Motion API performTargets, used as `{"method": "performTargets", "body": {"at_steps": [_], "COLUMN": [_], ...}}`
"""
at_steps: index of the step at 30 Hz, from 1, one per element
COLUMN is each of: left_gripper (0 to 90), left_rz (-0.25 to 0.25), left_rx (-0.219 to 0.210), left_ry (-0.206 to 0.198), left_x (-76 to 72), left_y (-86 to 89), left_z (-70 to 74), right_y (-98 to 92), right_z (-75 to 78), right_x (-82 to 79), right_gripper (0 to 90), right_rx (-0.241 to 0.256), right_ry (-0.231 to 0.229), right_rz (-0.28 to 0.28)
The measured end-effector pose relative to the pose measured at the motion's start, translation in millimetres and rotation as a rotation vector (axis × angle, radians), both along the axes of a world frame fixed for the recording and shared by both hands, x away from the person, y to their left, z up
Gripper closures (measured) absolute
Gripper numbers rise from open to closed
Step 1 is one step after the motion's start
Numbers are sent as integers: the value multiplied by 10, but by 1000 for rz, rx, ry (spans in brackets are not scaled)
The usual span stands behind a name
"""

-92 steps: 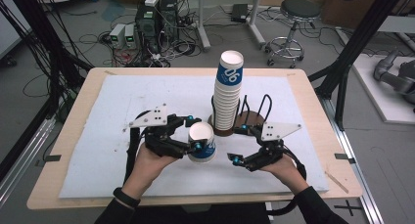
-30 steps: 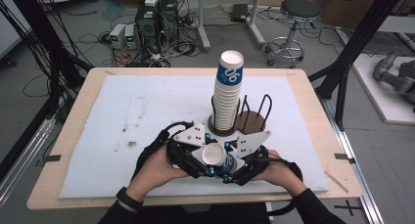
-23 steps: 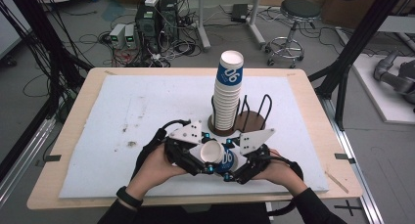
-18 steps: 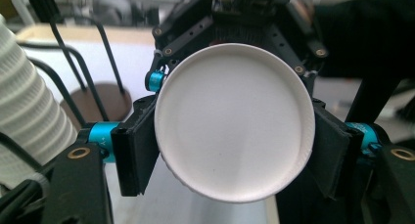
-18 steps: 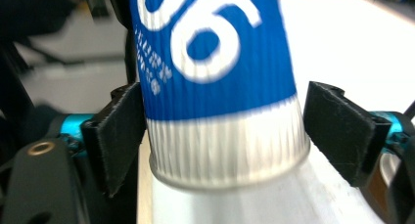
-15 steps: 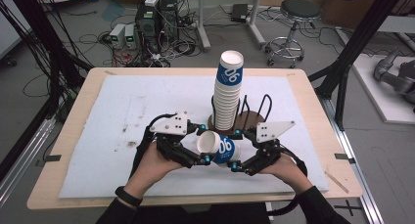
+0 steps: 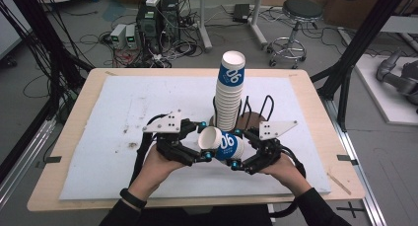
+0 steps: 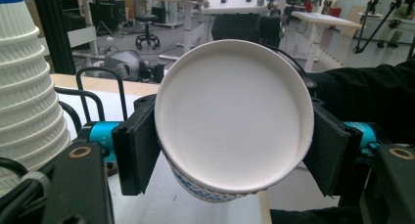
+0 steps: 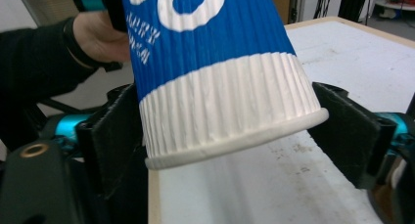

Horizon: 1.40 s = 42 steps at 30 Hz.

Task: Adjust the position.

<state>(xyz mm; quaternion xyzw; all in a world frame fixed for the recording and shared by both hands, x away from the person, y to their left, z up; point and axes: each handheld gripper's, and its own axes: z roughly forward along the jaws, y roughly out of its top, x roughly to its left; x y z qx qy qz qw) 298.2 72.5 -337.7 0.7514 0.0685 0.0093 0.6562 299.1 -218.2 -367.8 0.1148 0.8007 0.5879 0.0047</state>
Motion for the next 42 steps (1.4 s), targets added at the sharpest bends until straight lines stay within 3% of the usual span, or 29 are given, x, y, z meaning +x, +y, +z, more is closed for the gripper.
{"method": "performTargets", "body": {"at_steps": [3, 9, 11, 13, 16, 23, 26, 28, 31, 35, 42], "left_gripper": [297, 276, 289, 293, 294, 296, 296, 295, 294, 293, 251], "left_rz": [2, 10, 2, -5, -26, -48, -61, -64, -66, -75, -59], "left_rx": [29, 190, 203, 175, 104, -47, -81, -83, -59, -32, 154], "left_ry": [9, 7, -6, -5, -25, -28, -26, -34, -43, -25, -32], "left_x": [-5, -32, -30, -15, 13, 35, 32, 28, 21, 26, -14], "left_y": [3, -41, -47, -31, 15, 86, 77, 60, 37, 33, -23], "left_z": [12, 70, 63, 45, 4, -43, -61, -75, -86, -82, -2], "right_y": [-15, 1, 15, 8, -21, -80, -63, -39, -19, -37, -39], "right_z": [13, 113, 141, 151, 168, 198, 187, 187, 186, 194, 204], "right_x": [-6, -60, -82, -94, -93, -79, -77, -88, -89, -94, -100], "right_gripper": [181, 200, 200, 196, 182, 151, 151, 152, 184, 206, 210], "right_rx": [-14, -123, -160, -170, -125, -25, 21, 46, 42, 26, -44], "right_ry": [-28, -112, -131, -159, -162, -102, -77, -68, -74, -88, -125], "right_rz": [7, 7, 3, -3, -7, -10, -6, -2, 11, 22, 26]}}
